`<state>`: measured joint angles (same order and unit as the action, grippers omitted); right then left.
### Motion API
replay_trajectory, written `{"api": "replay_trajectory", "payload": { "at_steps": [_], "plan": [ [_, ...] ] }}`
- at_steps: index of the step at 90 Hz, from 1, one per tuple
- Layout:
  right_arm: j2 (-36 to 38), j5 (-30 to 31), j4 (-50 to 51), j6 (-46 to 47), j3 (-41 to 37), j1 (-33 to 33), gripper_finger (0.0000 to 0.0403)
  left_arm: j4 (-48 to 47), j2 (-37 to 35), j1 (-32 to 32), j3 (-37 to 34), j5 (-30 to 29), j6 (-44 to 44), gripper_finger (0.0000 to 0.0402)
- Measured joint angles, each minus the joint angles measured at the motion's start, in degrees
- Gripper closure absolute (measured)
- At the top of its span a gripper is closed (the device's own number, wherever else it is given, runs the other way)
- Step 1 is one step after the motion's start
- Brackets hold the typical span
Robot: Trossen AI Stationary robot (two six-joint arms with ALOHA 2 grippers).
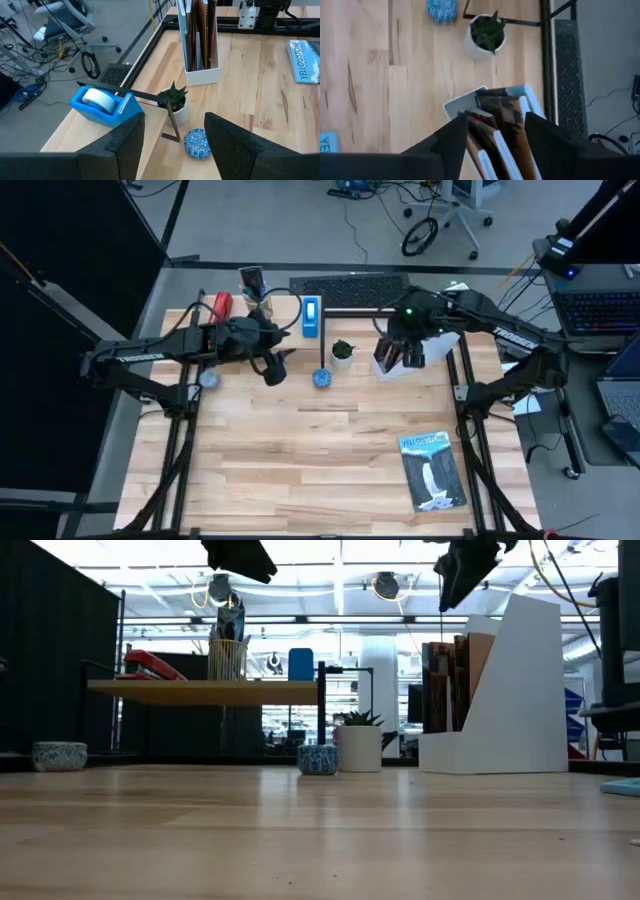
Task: Stock shelves
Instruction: Remove the blue/brown book from the white book shelf
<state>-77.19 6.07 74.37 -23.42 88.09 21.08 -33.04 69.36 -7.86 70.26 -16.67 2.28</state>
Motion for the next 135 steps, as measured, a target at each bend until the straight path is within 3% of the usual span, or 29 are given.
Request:
{"api": "replay_trajectory", "payload": {
  "at_steps": [54, 135],
  "plan": [
    [-2.6, 1.5, 3.6, -0.1, -0.1, 3.0, 0.0297, 0.0, 0.0, 0.0, 0.0, 0.0, -0.2, 0.0207],
    [-2.5, 1.3, 0.8, -4.0, -4.6, 6.1, 0.0304, 0.0, 0.0, 0.0, 0.0, 0.0, 0.0, 0.0207]
  ]
}}
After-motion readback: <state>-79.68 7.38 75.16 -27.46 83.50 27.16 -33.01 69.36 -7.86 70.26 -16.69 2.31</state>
